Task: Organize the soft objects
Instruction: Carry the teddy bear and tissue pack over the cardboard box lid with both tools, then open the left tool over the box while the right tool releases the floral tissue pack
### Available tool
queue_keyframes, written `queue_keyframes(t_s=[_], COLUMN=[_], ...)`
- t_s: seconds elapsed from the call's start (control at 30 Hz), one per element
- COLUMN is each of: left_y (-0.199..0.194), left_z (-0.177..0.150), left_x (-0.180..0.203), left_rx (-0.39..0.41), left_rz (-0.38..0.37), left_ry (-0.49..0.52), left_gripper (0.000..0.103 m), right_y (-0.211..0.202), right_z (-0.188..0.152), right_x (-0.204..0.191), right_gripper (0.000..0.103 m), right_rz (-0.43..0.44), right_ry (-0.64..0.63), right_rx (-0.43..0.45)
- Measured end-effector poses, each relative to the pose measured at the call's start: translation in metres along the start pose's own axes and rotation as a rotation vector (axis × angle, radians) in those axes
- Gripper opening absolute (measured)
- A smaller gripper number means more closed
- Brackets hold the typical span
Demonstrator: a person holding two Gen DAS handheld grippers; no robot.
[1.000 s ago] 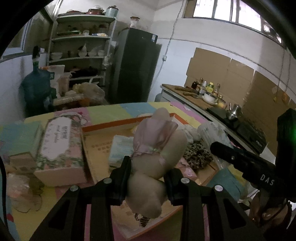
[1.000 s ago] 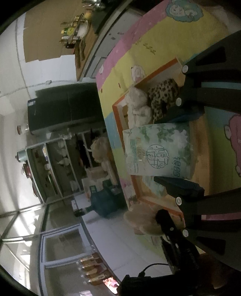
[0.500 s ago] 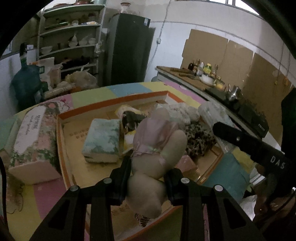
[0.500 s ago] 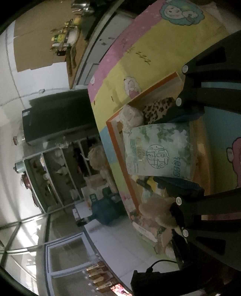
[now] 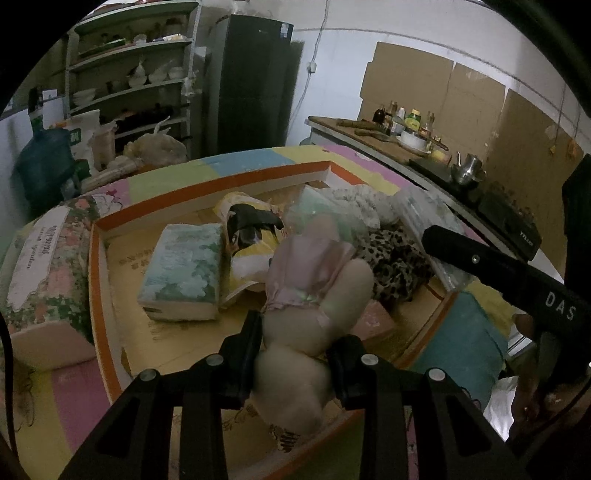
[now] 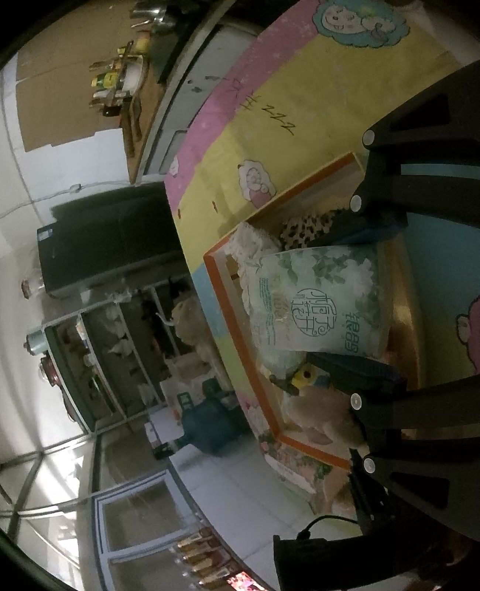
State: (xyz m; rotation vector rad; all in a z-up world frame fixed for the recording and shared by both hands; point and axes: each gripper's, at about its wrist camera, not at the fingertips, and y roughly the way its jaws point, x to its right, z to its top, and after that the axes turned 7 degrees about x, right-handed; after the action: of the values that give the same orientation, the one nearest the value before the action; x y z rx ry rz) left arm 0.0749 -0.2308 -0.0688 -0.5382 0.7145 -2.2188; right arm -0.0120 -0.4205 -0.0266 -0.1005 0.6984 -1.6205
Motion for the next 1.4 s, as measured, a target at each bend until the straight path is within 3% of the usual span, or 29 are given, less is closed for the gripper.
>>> queue_keyframes(t_s=[0.8, 0.87, 1.03, 1.1, 1.4], left_y=[0.021, 0.021, 0.018, 0.017, 0.01], left_z=[-0.001, -0.001, -0.003, -0.004, -0.004], left_x=[-0.003, -0.002, -0.001, -0.001, -0.003], left_rx=[-0.03, -0.031, -0.026, -0.026, -0.012], left_rz=[-0.043, -0.044, -0.047, -0.043, -0.053], left_ry=[-0.03, -0.029, -0.031, -0.031, -0.035], left_gripper=[0.039, 0.044, 0.067, 0.07, 0.071], right_y=[0.033, 0.034, 0.036, 0.036, 0.034], right_z=[-0.005, -0.005, -0.004, -0.004, -0.003], right_x=[0.011, 0.01, 0.01, 0.01, 0.007], right_gripper=[0.054, 0.054, 0.059, 0.06, 0.064], right_rz=[-0.008, -0.009, -0.006, -0.005, -0.01], right_ry=[0.02, 0.017, 0.017, 0.018, 0.014], right_rx=[-0.053, -0.053, -0.051, -0.052, -0.042])
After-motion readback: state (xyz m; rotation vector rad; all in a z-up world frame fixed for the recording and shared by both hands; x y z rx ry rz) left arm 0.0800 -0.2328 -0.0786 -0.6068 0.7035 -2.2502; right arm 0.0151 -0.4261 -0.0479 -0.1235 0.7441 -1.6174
